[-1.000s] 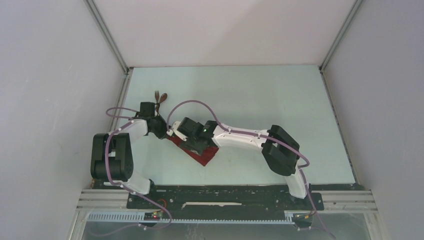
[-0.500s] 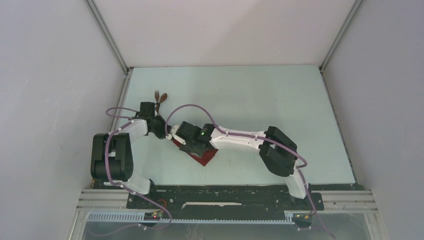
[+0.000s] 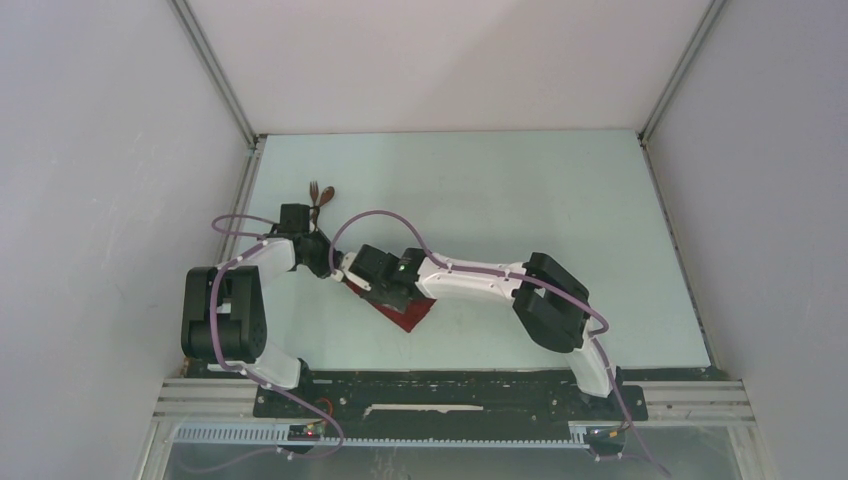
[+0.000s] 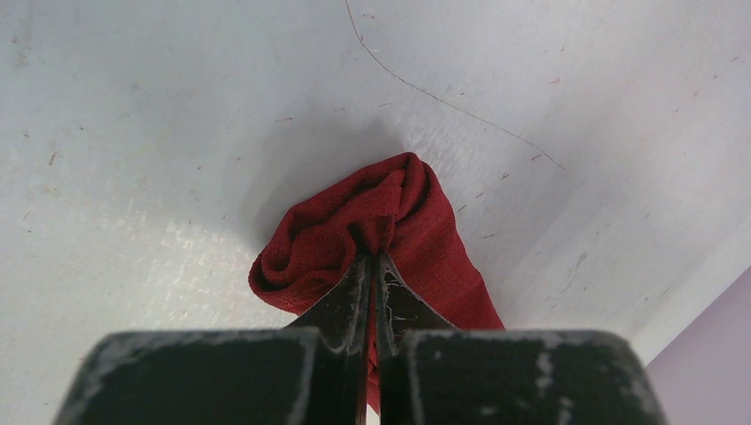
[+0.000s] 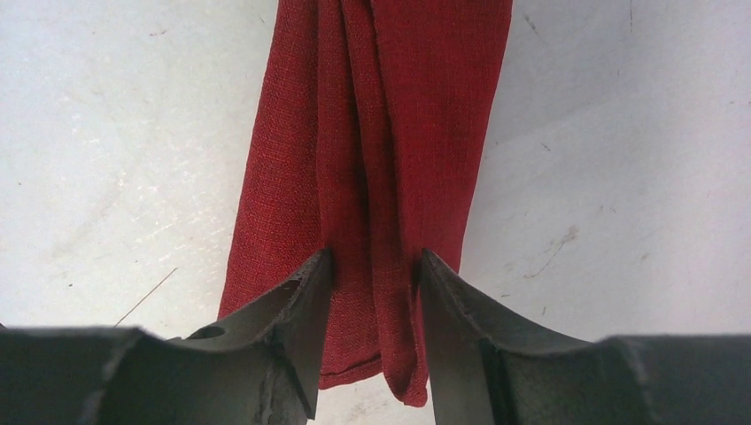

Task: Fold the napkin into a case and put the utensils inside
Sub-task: Smooth out the smaller rectangle-folded napkin at the center of the board.

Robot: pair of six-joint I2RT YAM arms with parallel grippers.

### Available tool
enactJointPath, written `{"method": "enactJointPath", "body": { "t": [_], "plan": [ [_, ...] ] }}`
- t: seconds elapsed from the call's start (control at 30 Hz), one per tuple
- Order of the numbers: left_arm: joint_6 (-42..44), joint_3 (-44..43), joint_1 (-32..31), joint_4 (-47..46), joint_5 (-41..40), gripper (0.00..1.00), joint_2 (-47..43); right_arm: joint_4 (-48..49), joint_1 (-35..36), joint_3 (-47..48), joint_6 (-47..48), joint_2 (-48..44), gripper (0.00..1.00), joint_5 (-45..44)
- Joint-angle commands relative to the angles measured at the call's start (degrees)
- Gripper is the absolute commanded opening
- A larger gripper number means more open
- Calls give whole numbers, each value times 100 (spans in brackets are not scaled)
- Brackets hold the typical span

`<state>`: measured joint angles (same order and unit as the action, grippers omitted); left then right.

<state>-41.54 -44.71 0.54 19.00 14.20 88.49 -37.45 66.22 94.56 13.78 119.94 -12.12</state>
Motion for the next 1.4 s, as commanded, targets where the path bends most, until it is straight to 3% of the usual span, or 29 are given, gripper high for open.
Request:
{"method": "enactJointPath", "body": {
  "t": [0.0, 0.2, 0.33, 0.47, 0.57, 0.77, 0.87, 0.97, 1.37],
  "plan": [
    [120, -56, -71, 253, -62, 0, 15, -27, 93, 282, 4, 103, 47, -159],
    [126, -58, -71, 305, -1, 4, -137, 38, 123, 272, -54, 92, 22, -210],
    [190, -105, -71, 427, 27, 17, -496, 155, 155, 178, -88, 56, 0, -217],
    [227, 11, -71, 668, -45, 42, -1224, 123, 123, 190, -243, 39, 0, -185],
    [257, 333, -71, 1010, -286, 48, -2002, 106, 42, 157, -450, -76, 0, -46],
    [-478, 1816, -146, 881, 309, 43, -3103, 243, -137, -66, -913, -370, 0, 400],
    [-960, 2256, -639, 478, 322, 44, -3355, 293, -161, -99, -1081, -392, 0, 478],
    [-1330, 2412, -1269, 35, 241, 44, -3211, 319, -161, -97, -1222, -403, 0, 456],
    [-1653, 2575, -1704, -984, 200, 25, -2370, 266, -262, 44, -2050, -518, 0, 1128]
  ]
}}
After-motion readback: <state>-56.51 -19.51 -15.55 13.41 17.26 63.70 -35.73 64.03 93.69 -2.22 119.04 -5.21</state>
